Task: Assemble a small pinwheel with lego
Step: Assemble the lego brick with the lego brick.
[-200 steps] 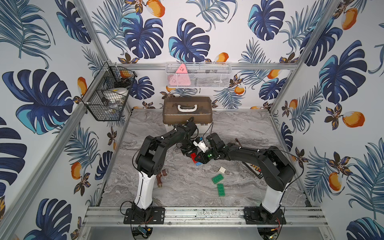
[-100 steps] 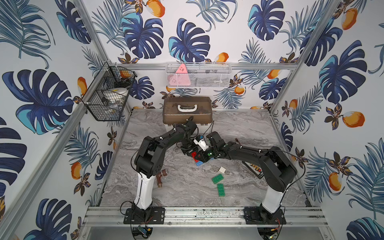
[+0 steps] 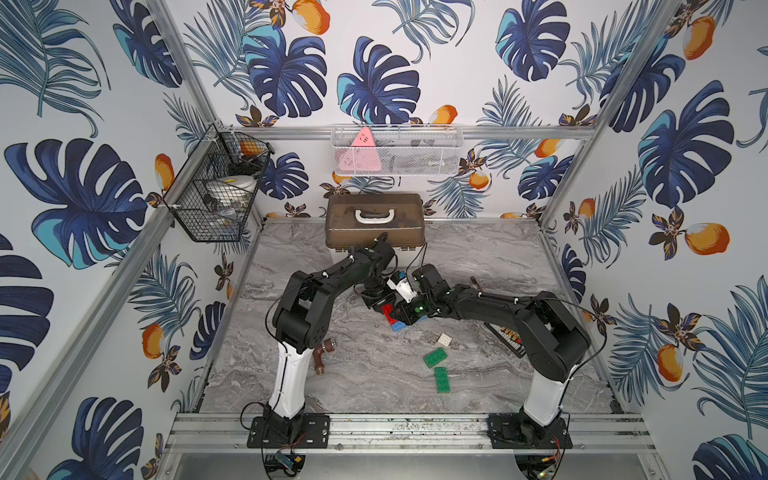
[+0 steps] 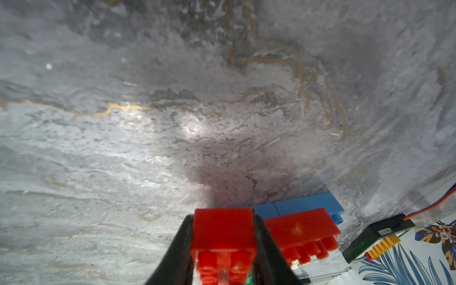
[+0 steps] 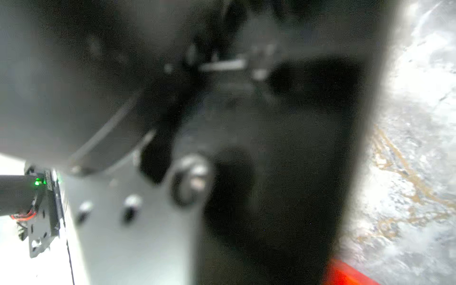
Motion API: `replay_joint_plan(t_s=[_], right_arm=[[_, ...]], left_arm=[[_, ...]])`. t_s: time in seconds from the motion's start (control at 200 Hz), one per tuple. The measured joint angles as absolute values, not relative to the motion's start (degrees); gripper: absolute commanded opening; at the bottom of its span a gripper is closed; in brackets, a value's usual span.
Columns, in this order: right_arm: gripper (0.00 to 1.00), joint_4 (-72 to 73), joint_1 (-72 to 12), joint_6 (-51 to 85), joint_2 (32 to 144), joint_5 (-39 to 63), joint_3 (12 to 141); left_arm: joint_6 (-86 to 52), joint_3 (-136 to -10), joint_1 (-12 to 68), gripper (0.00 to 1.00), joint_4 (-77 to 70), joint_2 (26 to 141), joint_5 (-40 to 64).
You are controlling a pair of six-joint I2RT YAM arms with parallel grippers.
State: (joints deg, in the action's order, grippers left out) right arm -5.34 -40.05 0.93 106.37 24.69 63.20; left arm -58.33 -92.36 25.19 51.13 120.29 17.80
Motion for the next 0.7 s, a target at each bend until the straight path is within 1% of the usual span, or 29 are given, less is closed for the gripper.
replay_joint_plan(t_s=[0.701], right_arm=[[0.18, -2.7, -41.7, -3.5, 104.0, 20.3, 58.9]], left_arm=[[-58.7, -91.2, 25.1, 0.0, 48.4, 120.7, 22.0]])
